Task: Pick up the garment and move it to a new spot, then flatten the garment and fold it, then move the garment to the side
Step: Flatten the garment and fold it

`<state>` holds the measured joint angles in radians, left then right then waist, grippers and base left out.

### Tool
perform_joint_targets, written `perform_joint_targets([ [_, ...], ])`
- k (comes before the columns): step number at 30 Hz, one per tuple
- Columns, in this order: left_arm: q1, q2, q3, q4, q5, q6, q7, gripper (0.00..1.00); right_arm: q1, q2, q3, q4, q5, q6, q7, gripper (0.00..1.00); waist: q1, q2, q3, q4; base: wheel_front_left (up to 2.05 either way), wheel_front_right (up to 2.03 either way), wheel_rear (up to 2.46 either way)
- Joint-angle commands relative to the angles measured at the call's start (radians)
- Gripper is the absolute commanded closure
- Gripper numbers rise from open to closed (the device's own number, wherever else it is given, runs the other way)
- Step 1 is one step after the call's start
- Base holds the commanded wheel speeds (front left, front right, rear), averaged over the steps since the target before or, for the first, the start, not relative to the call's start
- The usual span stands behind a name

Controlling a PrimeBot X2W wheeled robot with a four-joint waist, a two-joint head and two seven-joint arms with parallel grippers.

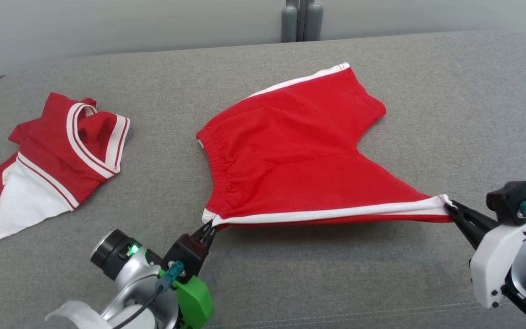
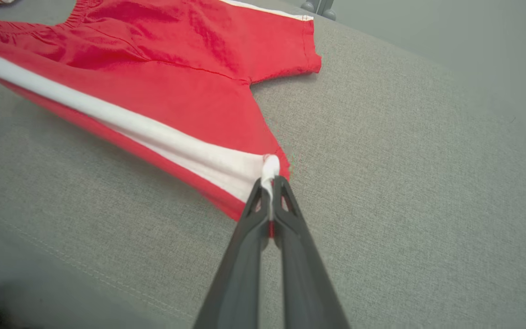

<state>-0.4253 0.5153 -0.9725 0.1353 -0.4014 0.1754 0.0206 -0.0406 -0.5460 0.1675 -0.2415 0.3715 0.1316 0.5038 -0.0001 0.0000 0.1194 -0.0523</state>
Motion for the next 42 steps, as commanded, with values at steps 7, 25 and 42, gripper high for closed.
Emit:
perform_joint_targets([
  [7, -0.015, 0.009, -0.001, -0.086, 0.008, 0.013, 0.024, 1.00, -0.007, -0.003, -0.070, -0.072, -0.029, -0.002, 0.011, 1.00, 0.0001, 0.0000, 0.053, 0.022, 0.00, 0.00, 0.00],
  [25, -0.387, -0.152, 0.088, 0.107, -0.003, -0.040, 0.038, 1.00, -0.765, -0.213, 0.325, 0.290, 0.086, -0.002, 0.012, 1.00, 0.0001, 0.0000, 0.297, 0.081, 0.00, 0.00, 0.00],
  [42, -0.634, -0.303, 0.145, 0.384, -0.052, -0.086, -0.002, 1.00, -1.226, -0.142, 0.570, 0.683, 0.150, -0.002, -0.054, 1.00, 0.0001, 0.0000, 0.412, 0.151, 0.00, 0.00, 0.00],
])
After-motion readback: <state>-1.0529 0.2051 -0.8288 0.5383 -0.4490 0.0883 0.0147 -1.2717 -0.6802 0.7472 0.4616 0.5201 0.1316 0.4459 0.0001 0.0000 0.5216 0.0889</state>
